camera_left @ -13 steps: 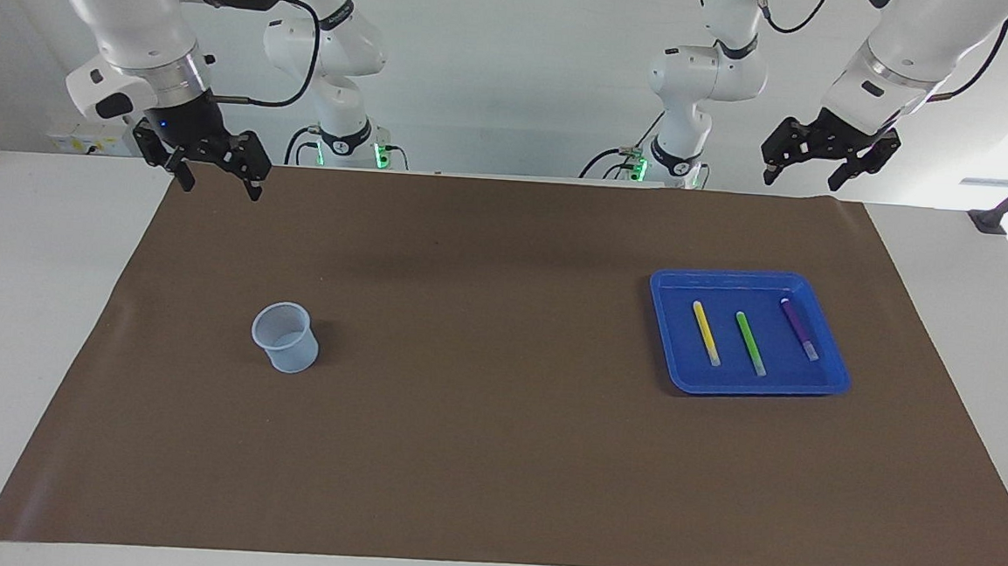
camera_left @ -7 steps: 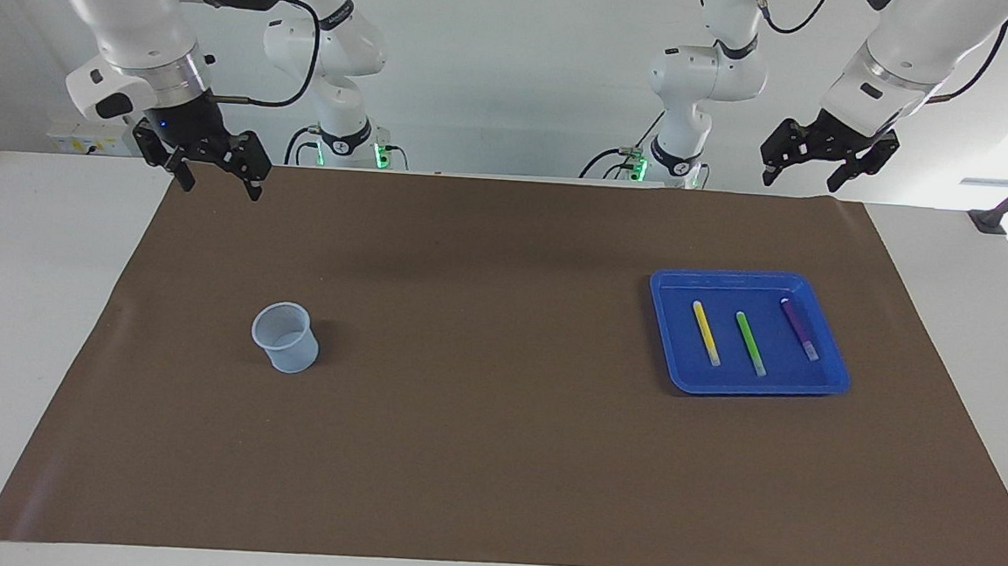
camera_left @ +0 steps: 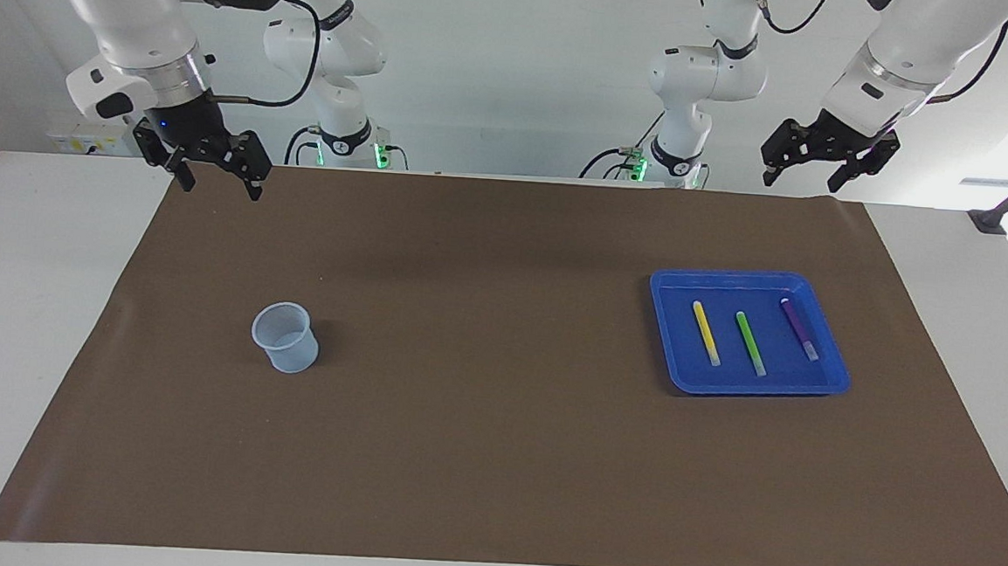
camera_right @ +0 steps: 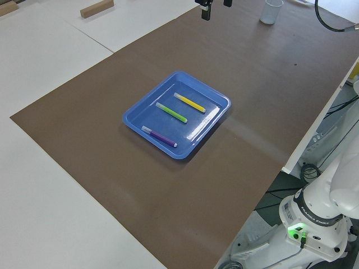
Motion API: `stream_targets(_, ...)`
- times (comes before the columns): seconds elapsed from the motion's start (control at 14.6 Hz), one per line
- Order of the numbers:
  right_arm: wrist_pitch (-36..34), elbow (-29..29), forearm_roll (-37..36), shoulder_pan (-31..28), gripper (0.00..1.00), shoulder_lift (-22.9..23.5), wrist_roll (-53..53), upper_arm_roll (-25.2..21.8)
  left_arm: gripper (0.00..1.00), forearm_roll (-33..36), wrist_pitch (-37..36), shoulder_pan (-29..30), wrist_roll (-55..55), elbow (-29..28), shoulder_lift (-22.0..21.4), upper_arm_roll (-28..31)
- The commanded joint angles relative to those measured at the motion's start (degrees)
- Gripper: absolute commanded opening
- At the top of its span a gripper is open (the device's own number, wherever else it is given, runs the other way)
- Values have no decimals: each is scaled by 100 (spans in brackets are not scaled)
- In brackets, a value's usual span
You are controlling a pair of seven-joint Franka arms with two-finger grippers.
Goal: Transfer and insert pens with both arms
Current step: 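Move the left gripper over the purple pen in the blue tray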
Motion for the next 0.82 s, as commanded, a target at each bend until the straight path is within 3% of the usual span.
stream_targets(0.0, -5, 140, 33, -26, 100, 25, -83, 78, 100, -11, 204, 43, 45, -474, -279, 68)
stream_targets(0.21, 4, 193, 77, -35, 100, 95, -74, 78, 100, -11, 775, 166, 71, -967, -455, 86)
stream_targets(0.48, 4, 289, 95, -35, 100, 209, -57, 78, 100, -11, 1407, 674, 824, -1616, -306, 77)
stream_targets(0.75, -58, 773, 104, -44, 100, 517, -48, 86, 100, -3, 2313, 1273, 1591, -2084, 263, 86)
